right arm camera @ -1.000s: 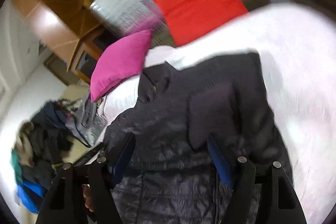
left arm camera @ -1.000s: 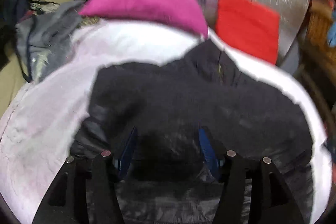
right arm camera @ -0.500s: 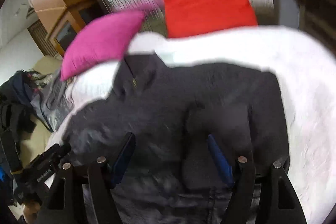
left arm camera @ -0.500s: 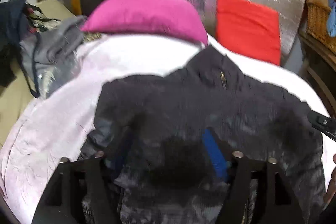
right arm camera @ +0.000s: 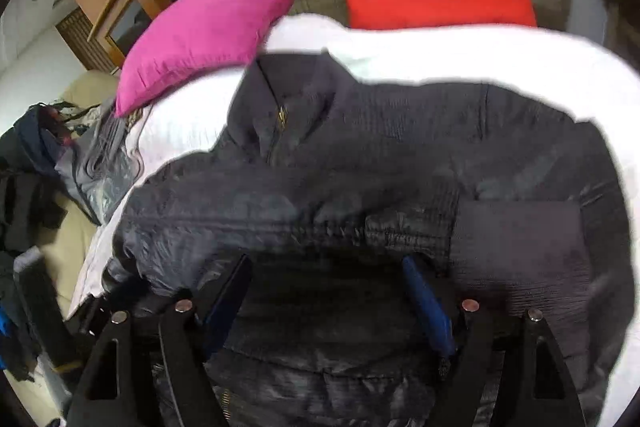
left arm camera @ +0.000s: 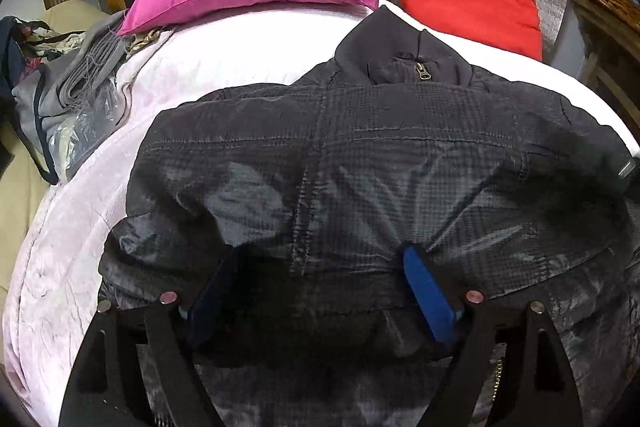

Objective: Fold large clothes

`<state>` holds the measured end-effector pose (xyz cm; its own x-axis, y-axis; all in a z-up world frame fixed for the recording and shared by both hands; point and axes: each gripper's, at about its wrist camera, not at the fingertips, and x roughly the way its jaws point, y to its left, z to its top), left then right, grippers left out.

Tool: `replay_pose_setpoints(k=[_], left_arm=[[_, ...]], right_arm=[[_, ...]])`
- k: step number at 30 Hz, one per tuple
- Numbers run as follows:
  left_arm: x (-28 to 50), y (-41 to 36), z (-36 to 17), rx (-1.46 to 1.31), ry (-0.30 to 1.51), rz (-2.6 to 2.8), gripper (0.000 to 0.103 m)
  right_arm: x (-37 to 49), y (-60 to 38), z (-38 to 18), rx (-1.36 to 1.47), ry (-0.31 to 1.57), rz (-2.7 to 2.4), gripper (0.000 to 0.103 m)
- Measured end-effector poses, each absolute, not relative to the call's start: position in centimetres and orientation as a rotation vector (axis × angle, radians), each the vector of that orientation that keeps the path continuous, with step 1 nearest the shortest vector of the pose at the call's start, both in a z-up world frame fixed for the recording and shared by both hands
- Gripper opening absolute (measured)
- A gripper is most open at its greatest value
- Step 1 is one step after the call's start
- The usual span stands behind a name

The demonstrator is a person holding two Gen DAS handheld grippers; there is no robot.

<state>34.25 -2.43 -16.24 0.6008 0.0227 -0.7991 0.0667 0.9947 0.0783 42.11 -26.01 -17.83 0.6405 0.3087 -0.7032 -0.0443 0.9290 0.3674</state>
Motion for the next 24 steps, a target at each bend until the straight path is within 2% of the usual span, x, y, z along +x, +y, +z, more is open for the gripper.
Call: replay_pose_setpoints(k=[2,6,13,17,24], left_arm=[[34.2,-2.5,-16.3,0.104,0.917,-0.022,0.086],[33.6,-2.6,-16.0,0.100,0.904,-0.019,0.087],[31.0,-1.0,-12.2,0.048,0.758,-0.049,0.086],[33.1,-1.2,-15.7,0.057,0.921,-0.055,0.087],[31.0,-1.0,-13.3,0.040,0.814,-0.060,0.088]], right_arm=[[41.9,-25.9,-17.1,0.326,0.813,0.229,0.084],[44.6,-27.3,-20.5,0.377,0.957,0.172,0.087],[41.4,-29.6,-17.8,0.488,0.812,0.225,0.087],[42.0,-30.9,-20.7,0.496,0.880,0.145,0.087],[38.4,-31.3,-17.5,0.502,0.769,0.228,0.087]])
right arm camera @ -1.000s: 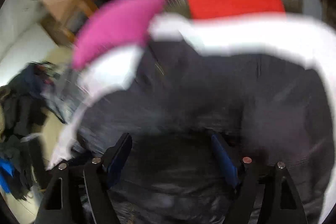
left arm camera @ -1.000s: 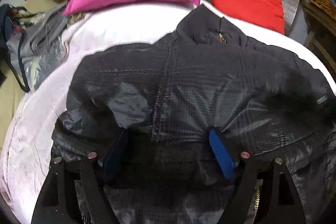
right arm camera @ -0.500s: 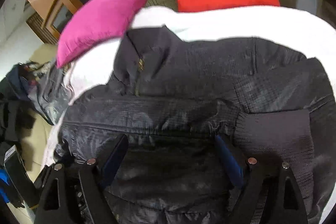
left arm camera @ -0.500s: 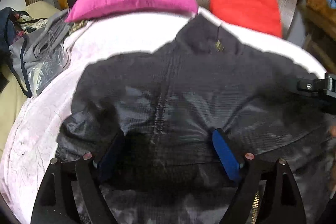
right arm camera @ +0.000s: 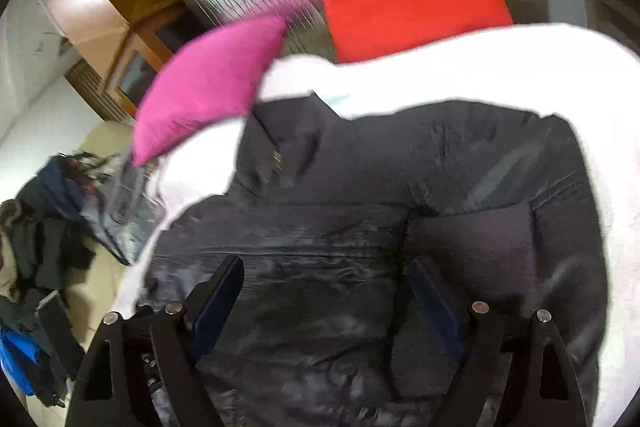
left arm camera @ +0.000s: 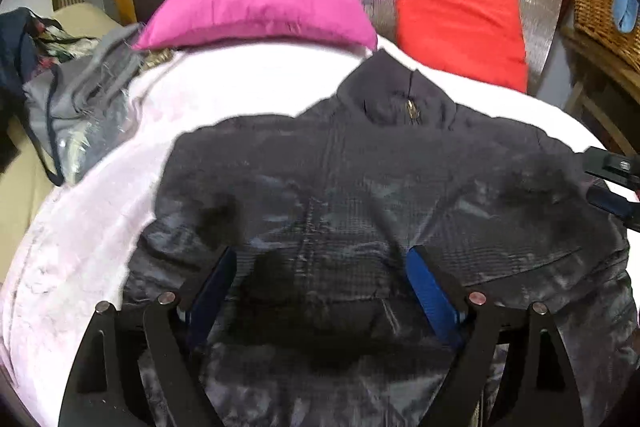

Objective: Fold large clothes

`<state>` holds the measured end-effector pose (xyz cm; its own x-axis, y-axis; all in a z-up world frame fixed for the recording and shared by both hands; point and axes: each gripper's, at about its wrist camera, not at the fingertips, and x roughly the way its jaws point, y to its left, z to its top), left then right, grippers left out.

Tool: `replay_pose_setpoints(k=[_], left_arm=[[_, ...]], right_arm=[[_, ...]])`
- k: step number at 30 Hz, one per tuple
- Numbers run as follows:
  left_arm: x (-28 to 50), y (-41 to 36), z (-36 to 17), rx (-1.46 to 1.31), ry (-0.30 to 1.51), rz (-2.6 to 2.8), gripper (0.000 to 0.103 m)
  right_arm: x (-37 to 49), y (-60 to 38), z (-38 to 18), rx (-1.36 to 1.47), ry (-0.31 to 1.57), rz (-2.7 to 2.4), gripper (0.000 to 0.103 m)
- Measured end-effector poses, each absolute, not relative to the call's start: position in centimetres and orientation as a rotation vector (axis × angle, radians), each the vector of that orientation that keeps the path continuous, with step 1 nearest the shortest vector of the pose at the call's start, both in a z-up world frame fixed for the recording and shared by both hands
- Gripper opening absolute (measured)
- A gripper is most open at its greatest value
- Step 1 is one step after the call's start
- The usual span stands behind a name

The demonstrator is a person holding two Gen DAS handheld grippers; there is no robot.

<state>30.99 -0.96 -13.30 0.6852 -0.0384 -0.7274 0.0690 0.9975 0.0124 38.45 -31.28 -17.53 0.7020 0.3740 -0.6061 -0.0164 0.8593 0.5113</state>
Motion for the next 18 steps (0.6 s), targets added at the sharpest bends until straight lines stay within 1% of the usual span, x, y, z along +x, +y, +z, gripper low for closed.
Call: replay_pose_setpoints(k=[2,5,6,9,12,18], left_arm=[[30.3,-0.9,-13.2,0.044,0.792,-0.057,0.088],[31.6,-1.3,-15.4,0.067,0.885,-0.045,0.088],[31.9,-1.5,-15.5,0.078,0.881,-0.041,0.088],[31.6,-1.5,-14.5,0.089,0.851,-0.043,0.088],[30.4,0.0,-12.6,0.026,0.826,-0.047,0.088],[25.2,3.5,-9.7,-0.049,0.760,-0.050,0.088]], right_arm=[[37.2,-31.5,-17.7,0.516,0.767,0.236,0.087],[38.0,-31.3,-21.0,0.517,0.865,0.211,0.087],[38.3,-31.5,-21.6,0.543,0.873,0.222,0.087],[37.4,-31.9,-19.7,0.580,0.820,0.270,0.087],[34.7,-32.5,-16.9,0.546,0.751,0.292,0.087],[27.7,-35.6,-15.9,0.564,0.736,0.266,0.087]])
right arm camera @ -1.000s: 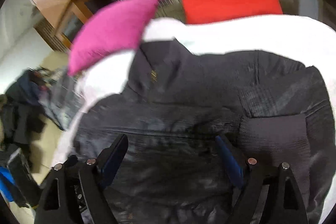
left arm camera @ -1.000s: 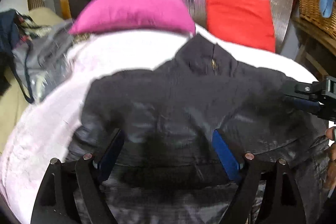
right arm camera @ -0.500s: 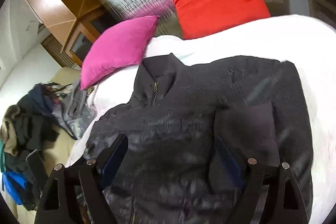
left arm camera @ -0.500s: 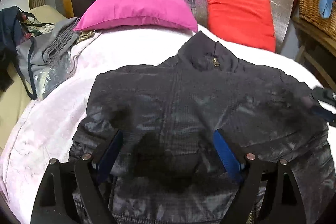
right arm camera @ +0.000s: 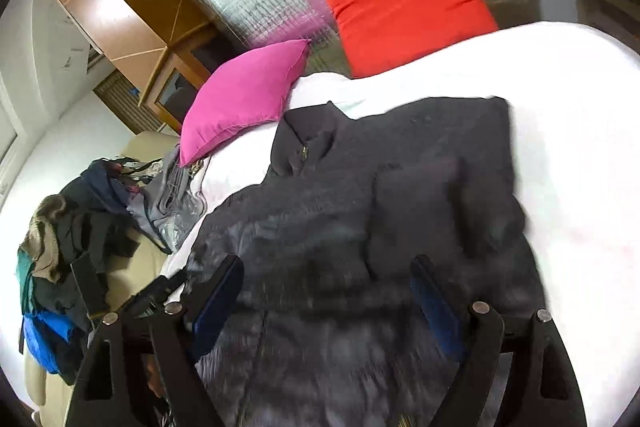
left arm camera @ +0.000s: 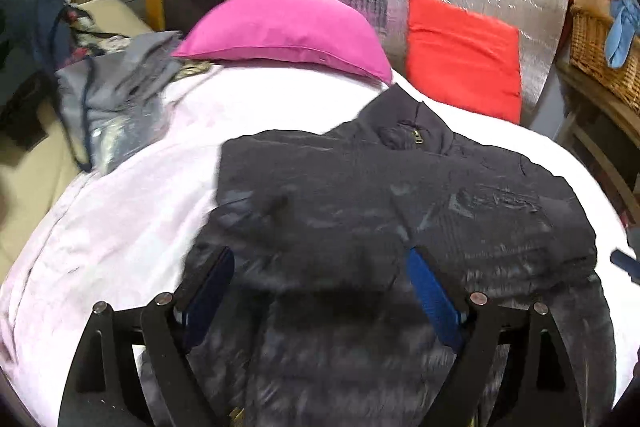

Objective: Fold large clothes

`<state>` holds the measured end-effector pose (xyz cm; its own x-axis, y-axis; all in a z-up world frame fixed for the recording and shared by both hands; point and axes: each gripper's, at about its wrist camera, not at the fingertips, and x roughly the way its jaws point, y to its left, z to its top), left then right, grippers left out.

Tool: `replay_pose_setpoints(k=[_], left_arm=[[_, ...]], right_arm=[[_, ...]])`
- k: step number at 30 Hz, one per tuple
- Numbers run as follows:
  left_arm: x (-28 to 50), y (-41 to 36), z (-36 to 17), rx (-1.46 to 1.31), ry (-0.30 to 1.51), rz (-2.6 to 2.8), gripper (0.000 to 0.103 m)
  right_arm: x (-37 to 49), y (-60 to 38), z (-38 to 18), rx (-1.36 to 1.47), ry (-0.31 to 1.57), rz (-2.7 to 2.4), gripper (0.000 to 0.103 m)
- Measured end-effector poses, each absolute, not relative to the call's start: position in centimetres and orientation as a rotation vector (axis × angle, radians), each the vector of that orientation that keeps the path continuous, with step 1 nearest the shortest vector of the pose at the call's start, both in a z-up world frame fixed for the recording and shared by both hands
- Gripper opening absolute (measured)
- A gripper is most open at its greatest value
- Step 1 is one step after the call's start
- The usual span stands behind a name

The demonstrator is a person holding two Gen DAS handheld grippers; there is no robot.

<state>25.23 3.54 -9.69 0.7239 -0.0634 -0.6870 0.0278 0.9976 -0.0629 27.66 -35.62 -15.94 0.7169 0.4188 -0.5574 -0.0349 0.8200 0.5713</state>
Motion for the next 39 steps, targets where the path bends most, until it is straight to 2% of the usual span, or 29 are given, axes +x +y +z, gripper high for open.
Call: replay_pose_setpoints(k=[7,15,24,39], left_arm=[[17.5,8.3,-8.8,-0.122,0.756,-0.019,0.088],[9.7,13.6,-11.2,-0.245,0.825,0.049,0.089],[5.1,15.6,-13.1,-0.318,0.878,0.096,0.089],[3.0,16.1,-15.7,-0.320,0.951,0.086,0.089]], right_arm=[[16.5,-40.3,-18.1,0.677,0.739,0.163,0.087],[7.0,-42.2,-21.0,0.781,0.770,0.099,0.087],[3.8,-40.4,-23.0,0.786,0.807,0.120,0.087],[1.6,-39.0,-23.9,0.744,0.862,0.098,0.087]])
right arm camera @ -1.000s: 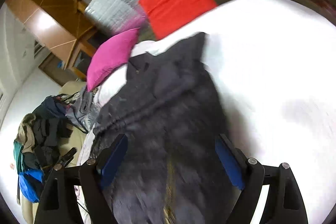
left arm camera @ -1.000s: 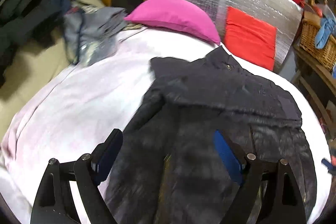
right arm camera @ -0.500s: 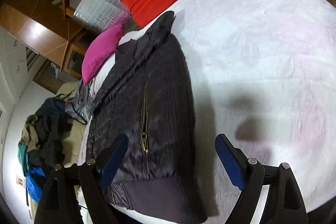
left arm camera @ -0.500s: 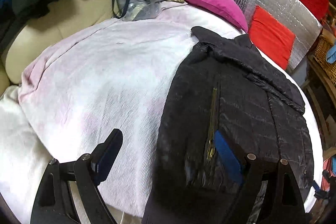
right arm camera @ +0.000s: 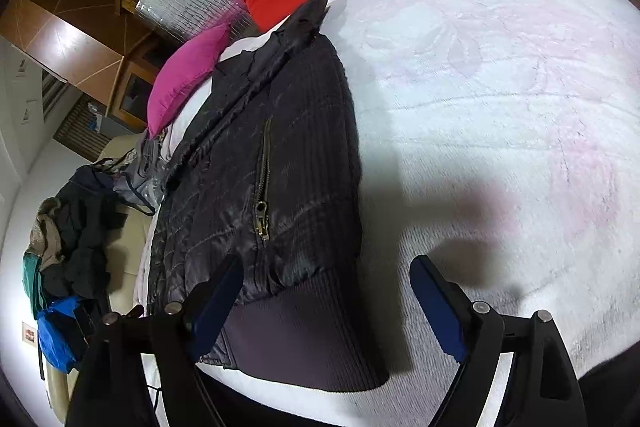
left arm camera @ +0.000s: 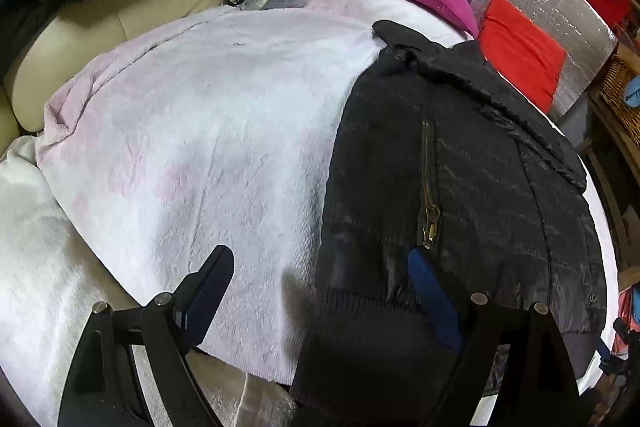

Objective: Fold large clothes

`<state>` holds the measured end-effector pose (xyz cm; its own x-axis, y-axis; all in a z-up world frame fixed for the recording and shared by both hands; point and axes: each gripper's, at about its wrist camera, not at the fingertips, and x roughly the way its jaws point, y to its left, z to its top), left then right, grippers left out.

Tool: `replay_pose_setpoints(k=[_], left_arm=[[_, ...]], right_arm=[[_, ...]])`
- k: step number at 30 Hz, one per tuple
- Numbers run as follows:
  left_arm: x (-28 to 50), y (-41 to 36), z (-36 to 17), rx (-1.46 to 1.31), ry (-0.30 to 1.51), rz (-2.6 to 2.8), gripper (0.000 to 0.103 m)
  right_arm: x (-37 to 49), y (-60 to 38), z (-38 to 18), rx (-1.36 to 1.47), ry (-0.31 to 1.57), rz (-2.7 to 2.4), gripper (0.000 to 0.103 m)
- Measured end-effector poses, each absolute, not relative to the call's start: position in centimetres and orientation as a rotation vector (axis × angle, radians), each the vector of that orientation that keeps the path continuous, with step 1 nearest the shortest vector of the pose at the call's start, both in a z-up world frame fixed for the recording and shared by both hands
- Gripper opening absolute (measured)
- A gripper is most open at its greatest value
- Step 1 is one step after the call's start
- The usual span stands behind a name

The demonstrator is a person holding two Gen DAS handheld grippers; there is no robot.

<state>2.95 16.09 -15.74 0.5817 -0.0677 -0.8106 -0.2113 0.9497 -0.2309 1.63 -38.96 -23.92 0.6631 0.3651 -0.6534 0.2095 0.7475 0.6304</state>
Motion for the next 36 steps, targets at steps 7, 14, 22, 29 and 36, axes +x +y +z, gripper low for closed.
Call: replay_pose_setpoints(k=[7,14,22,29,36], left_arm=[[2.4,16.6,-15.9,-0.345,0.956,0.084,0.089],[1.9,16.7,-16.1,-0.351,0.966,0.086,0.089],[1.7,16.5,-16.3,-0.353,0.978,0.074,0.089],[1.4,16.5,-16.5,-0.358,0.980,0.058,0.089],[1.4,16.5,-16.7,-0.365,0.981,0.044,0.089]], right_arm=[[1.8,-38.8,-24.1,0.754,0.871,0.102,0.087],[1.8,-38.2,-24.3,0.767,0.870,0.124,0.087],[2.1,-38.0,-24.5,0.775,0.869,0.138,0.087],[2.2,-37.7,-24.3,0.766,0.867,0.148,0.087],[2.2,-37.0,-24.0,0.746,0.868,0.146,0.087]])
